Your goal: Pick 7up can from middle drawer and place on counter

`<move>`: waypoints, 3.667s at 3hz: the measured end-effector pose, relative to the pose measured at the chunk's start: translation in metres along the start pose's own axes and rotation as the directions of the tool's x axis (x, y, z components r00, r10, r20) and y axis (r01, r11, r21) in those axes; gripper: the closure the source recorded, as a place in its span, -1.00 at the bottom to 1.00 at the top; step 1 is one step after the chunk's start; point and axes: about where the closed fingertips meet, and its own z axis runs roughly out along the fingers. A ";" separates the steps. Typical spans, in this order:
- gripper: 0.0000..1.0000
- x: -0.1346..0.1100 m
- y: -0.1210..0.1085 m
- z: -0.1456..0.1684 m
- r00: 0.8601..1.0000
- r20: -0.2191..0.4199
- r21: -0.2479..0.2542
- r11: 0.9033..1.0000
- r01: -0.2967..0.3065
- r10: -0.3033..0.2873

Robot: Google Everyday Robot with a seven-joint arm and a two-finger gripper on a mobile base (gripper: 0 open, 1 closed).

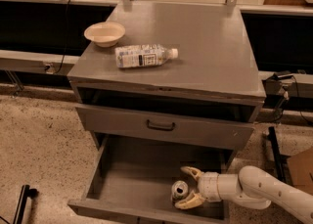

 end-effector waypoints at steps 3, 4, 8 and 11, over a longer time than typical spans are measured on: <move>0.84 -0.014 -0.001 -0.005 0.976 0.217 -0.043 0.999 0.012 -0.003; 1.00 -0.064 0.025 -0.052 0.944 0.324 -0.053 0.995 0.086 -0.065; 1.00 -0.270 0.036 -0.281 0.955 0.133 -0.047 0.961 0.273 -0.265; 1.00 -0.369 -0.104 -0.339 0.971 0.181 0.028 0.987 0.155 -0.158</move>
Offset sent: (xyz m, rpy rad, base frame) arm 0.0059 -0.0026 -0.0148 0.1382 -0.0102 0.0416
